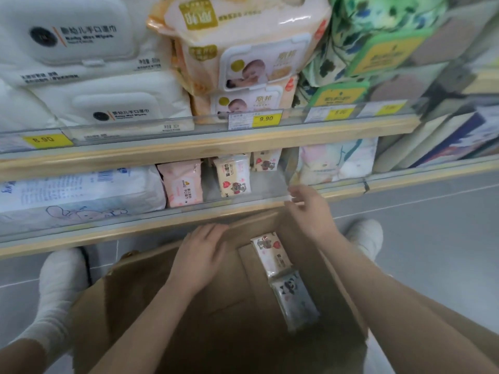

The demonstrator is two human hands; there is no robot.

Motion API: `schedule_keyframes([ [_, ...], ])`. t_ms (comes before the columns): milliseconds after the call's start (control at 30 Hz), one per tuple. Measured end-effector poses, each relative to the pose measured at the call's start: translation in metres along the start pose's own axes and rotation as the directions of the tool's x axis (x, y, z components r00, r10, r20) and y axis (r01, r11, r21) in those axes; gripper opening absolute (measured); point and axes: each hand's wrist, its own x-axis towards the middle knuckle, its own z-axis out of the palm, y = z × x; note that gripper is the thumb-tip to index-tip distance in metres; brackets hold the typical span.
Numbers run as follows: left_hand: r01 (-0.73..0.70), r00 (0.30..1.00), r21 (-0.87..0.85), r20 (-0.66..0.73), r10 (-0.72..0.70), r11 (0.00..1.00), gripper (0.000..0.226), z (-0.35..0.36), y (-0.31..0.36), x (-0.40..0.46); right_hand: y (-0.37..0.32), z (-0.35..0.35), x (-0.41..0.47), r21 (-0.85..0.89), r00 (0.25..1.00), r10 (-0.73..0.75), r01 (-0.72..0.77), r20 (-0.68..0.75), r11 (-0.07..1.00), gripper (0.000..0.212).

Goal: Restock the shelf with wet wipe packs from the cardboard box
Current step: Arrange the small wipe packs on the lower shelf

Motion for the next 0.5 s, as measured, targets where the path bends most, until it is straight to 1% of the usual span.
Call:
schedule_keyframes([
  [67, -0.048, 0.998, -0.034, -0.042, 0.046, 0.998, 0.034, 0.005, 0.022, -0.003, 0.024, -0.015, -0.034, 0.003, 0.997, 0.051, -0.05, -0.058, 0.999, 0.025],
  [100, -0.067, 0.997, -0.051, -0.037, 0.065, 0.996, 0.033, 0.011, 0.033, -0.005, 0.036, -0.021, -0.051, 0.013, 0.993, 0.096, -0.096, -0.068, 0.995, 0.025],
  [167, -0.05, 0.997, -0.096, 0.048, 0.055, 0.994, 0.031, 0.025, 0.054, -0.007, 0.058, -0.027, -0.084, 0.02, 0.983, 0.172, -0.171, -0.064, 0.985, 0.026],
  [233, 0.082, 0.981, -0.172, 0.187, -0.05, 0.982, 0.031, 0.046, 0.068, -0.008, 0.076, -0.026, -0.108, 0.017, 0.972, 0.228, -0.227, -0.062, 0.974, 0.027],
  [300, 0.25, 0.934, -0.233, 0.312, -0.172, 0.94, 0.03, 0.068, 0.075, -0.011, 0.087, -0.02, -0.122, 0.032, 0.959, 0.278, -0.277, -0.05, 0.96, 0.027],
  [333, 0.313, 0.909, -0.253, 0.358, -0.212, 0.915, 0.03, 0.08, 0.076, -0.013, 0.091, -0.017, -0.125, 0.048, 0.956, 0.29, -0.287, -0.049, 0.957, 0.026],
  [400, 0.401, 0.869, -0.28, 0.417, -0.266, 0.872, 0.033, 0.101, 0.08, -0.018, 0.095, -0.013, -0.127, 0.065, 0.956, 0.288, -0.284, -0.058, 0.957, 0.027],
  [500, 0.488, 0.828, -0.301, 0.455, -0.327, 0.819, 0.047, 0.131, 0.085, -0.021, 0.098, -0.01, -0.127, 0.017, 0.965, 0.253, -0.253, -0.069, 0.967, 0.028],
])
